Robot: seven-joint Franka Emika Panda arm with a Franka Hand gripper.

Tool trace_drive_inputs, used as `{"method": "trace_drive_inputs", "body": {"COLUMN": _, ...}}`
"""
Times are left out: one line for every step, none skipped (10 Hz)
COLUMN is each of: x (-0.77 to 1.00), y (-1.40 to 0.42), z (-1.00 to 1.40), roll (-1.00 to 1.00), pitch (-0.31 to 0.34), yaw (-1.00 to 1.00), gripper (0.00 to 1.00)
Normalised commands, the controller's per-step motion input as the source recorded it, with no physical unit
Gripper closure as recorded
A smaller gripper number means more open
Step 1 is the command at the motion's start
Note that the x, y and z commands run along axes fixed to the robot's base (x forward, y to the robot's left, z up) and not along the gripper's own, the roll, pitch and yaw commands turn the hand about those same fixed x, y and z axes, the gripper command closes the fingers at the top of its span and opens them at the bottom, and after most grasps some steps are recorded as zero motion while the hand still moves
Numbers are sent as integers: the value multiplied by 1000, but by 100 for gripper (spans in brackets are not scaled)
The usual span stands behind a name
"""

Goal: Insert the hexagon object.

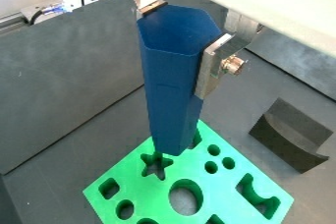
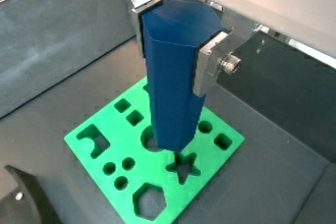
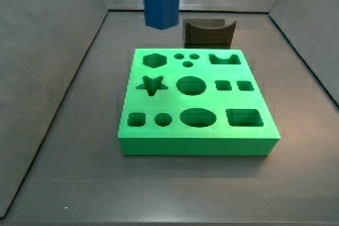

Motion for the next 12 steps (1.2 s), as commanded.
{"method": "trace_drive_inputs", "body": {"x": -274, "y": 1000, "z": -1000, "roll": 11, "pitch": -90, "yaw": 0, "gripper": 100}}
{"method": "trace_drive_inputs", "body": {"x": -300, "y": 1000, "z": -1000, "roll": 19, "pitch": -87, "yaw": 0, "gripper": 100}}
{"method": "trace_drive_inputs", "body": {"x": -326, "y": 1000, "z": -1000, "roll": 0, "pitch": -51, "yaw": 0, "gripper": 100}}
{"method": "trace_drive_inputs", "body": {"x": -346, "y": 691, "z": -894, "roll": -39, "pitch": -117, "yaw": 0, "gripper": 100}}
{"method": "trace_drive_inputs", "body": {"x": -180, "y": 397, "z": -754, "roll": -69, "pitch": -116, "yaw": 0, "gripper": 100}}
{"method": "trace_drive_inputs", "body": {"x": 0, "y": 117, "z": -251, "roll": 0, "pitch": -21, "yaw": 0, "gripper": 100}}
{"method": "trace_drive_inputs", "body": {"x": 97, "y": -6, "z": -183, "roll": 0, "pitch": -9, "yaw": 0, "gripper": 100}}
{"method": "trace_drive_inputs", "body": {"x": 166, "y": -163, "z": -197, "roll": -57, "pitch": -40, "yaw": 0, "gripper": 100}}
{"method": "trace_drive_inputs", "body": {"x": 194, "y": -194, "z": -289, "roll": -37, "pitch": -36, "yaw": 0, "gripper": 100}}
{"method": "trace_drive_inputs", "body": {"x": 320, "y": -83, "z": -426, "roll": -44, "pitch": -30, "yaw": 0, "gripper": 100}}
{"method": "trace_drive_inputs", "body": {"x": 326, "y": 0, "z": -346, "roll": -53, "pitch": 0, "yaw": 0, "gripper": 100}}
{"method": "trace_drive_inputs", "body": {"x": 351, "y": 109, "z": -280, "roll": -43, "pitch": 0, "yaw": -20, "gripper": 100}}
